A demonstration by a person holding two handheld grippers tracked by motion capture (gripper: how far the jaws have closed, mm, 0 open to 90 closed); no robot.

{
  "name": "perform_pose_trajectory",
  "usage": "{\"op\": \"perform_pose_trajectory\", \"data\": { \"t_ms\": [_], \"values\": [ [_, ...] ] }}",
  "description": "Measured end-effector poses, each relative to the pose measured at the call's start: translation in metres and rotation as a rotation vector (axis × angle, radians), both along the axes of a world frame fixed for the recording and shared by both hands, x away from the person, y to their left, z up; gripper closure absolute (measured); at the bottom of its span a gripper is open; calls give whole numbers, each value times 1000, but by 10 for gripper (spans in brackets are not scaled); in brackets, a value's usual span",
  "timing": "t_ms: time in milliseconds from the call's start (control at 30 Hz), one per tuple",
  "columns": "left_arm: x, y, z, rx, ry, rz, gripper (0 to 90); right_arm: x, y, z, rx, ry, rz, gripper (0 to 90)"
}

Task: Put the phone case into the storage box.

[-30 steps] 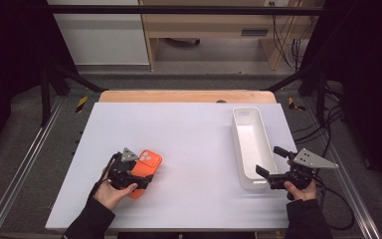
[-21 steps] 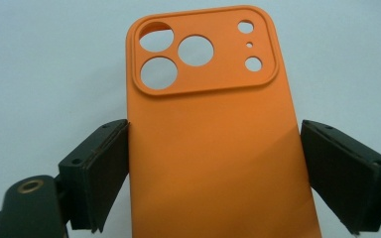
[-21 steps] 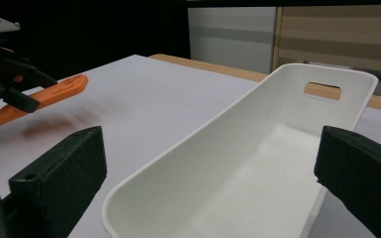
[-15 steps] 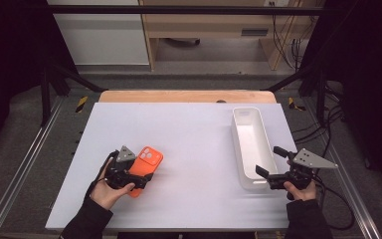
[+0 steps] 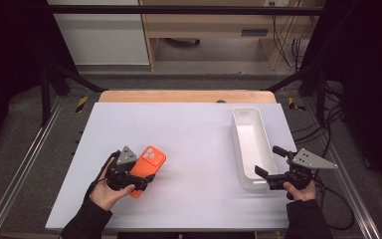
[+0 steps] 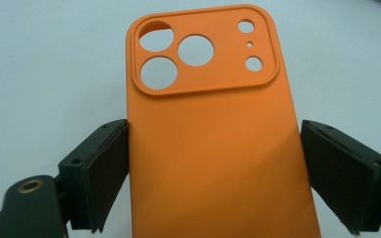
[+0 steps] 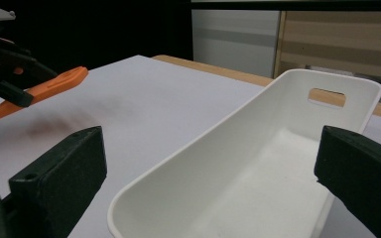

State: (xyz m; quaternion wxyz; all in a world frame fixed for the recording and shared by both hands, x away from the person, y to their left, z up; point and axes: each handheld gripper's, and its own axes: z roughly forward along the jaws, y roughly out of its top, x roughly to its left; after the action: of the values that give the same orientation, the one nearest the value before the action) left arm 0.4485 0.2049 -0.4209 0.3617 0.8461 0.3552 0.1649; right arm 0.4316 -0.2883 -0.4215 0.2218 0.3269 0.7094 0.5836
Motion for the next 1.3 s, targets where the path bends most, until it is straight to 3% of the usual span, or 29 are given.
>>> {"op": "perform_pose_trajectory", "data": {
  "t_ms": [1300],
  "values": [
    [-18,-24,12,3,-48,-153,135,-6,31,11,-89,-28,109,4]
  ]
}}
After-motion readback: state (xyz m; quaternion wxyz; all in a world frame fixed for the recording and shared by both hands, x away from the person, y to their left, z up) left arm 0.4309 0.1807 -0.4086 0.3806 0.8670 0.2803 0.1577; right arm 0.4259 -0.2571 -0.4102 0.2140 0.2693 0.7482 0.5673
